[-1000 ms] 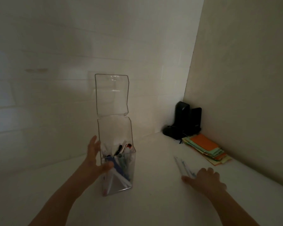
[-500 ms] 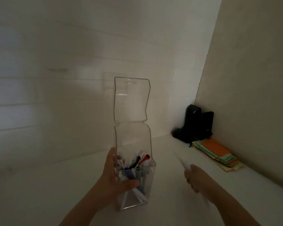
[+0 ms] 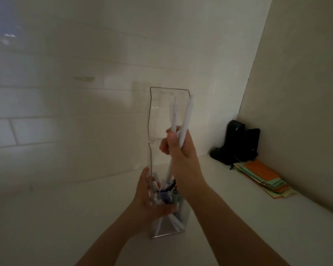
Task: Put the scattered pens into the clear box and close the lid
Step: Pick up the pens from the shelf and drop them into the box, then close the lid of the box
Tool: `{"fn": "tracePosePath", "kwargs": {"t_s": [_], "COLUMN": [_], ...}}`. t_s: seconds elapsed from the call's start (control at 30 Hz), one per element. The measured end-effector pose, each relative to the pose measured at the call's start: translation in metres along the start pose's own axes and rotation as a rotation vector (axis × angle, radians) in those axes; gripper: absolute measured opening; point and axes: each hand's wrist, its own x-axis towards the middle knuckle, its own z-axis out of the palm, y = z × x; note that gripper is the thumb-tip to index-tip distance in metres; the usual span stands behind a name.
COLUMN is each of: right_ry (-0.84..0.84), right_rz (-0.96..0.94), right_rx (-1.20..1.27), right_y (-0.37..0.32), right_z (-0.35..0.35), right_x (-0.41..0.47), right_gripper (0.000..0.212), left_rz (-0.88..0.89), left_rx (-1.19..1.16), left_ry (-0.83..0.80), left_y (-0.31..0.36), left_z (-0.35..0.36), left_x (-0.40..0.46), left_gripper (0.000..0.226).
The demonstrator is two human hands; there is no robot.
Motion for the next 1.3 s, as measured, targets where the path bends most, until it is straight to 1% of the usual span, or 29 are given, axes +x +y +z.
{"fn": "tracePosePath", "kwargs": {"t_s": [0.07,0.17,0.3,0.33,0.37,0.43,0.47,0.53,0.6,0.63,0.7,0.77,0.8,0.83,0.9,0.97,1.07,1.17,1.2,1.23,1.27,1.3], "right_ry": [0.004,0.037,0.008,0.007,0.008,-0.02,-0.05,-0.123,-0.155,-0.132,-0.028,0.028,0.005,-0.056,-0.275,-0.466,-0.541,-0.721,-0.704,-0.625,-0.498,-0.358], "right_rz": [0.074,0.14,0.023,-0.006,-0.034,-0.076,-0.077,-0.059,-0.046,-0.053,-0.091,-0.096,-0.075,-0.043,0.024,0.044,0.027,0.022,0.023,0.008,-0.005,-0.027], "right_rx": [-0.031,-0.079,-0.166,-0.197,-0.238,-0.36,-0.415,-0.497,-0.484,-0.445,-0.363,-0.349,-0.386,-0.473,-0.742,-0.957,-1.087,-1.256,-1.238,-1.171,-1.084,-1.012], "right_y": [0.009,0.004,-0.004,-0.004,-0.004,-0.001,0.001,0.008,0.007,0.004,-0.004,-0.008,-0.009,-0.008,-0.004,-0.002,-0.006,-0.007,-0.008,-0.012,-0.016,-0.02], "right_z": [-0.001,-0.007,-0.014,-0.015,-0.017,-0.02,-0.02,-0.022,-0.023,-0.023,-0.022,-0.02,-0.018,-0.018,-0.019,-0.024,-0.029,-0.031,-0.034,-0.036,-0.04,-0.044], "right_x": [-0.001,0.002,0.008,0.009,0.01,0.011,0.01,0.007,0.005,0.006,0.009,0.01,0.009,0.007,0.0,-0.009,-0.017,-0.028,-0.029,-0.029,-0.026,-0.021], "right_gripper": [0.009,0.019,0.047,0.049,0.046,0.027,0.021,0.024,0.025,0.023,0.017,0.015,0.012,0.012,0.022,0.027,0.029,0.032,0.033,0.034,0.034,0.033], "left_rz": [-0.015,-0.007,-0.008,-0.008,-0.012,-0.022,-0.028,-0.031,-0.033,-0.037,-0.039,-0.035,-0.033,-0.026,-0.008,0.008,0.022,0.029,0.031,0.033,0.031,0.02], "left_rx": [-0.013,0.038,0.061,0.063,0.061,0.041,0.017,-0.015,0.017,0.024,0.009,0.002,0.006,0.009,0.006,0.025,0.04,0.095,0.133,0.174,0.211,0.235], "left_ry": [-0.022,-0.008,-0.022,-0.027,-0.032,-0.046,-0.052,-0.062,-0.057,-0.052,-0.055,-0.05,-0.048,-0.056,-0.07,-0.072,-0.072,-0.07,-0.078,-0.114,-0.152,-0.169], "left_y": [0.001,0.002,0.003,0.003,0.004,0.004,0.006,0.006,0.007,0.007,0.008,0.007,0.006,0.006,0.002,0.0,-0.001,-0.003,-0.003,0.0,0.006,0.013], "left_z": [-0.002,-0.002,-0.002,-0.002,-0.002,-0.003,-0.003,-0.004,-0.003,-0.003,-0.003,-0.003,-0.003,-0.004,-0.005,-0.006,-0.005,-0.007,-0.01,-0.015,-0.019,-0.024], "left_x": [0.0,0.0,0.001,0.0,0.001,0.0,-0.001,0.0,0.0,0.0,-0.001,-0.001,0.0,0.0,0.002,0.003,0.004,0.007,0.006,0.005,0.004,0.003], "left_gripper": [0.122,0.117,0.116,0.116,0.116,0.116,0.116,0.116,0.115,0.115,0.115,0.114,0.114,0.114,0.116,0.118,0.118,0.127,0.136,0.146,0.151,0.151]}}
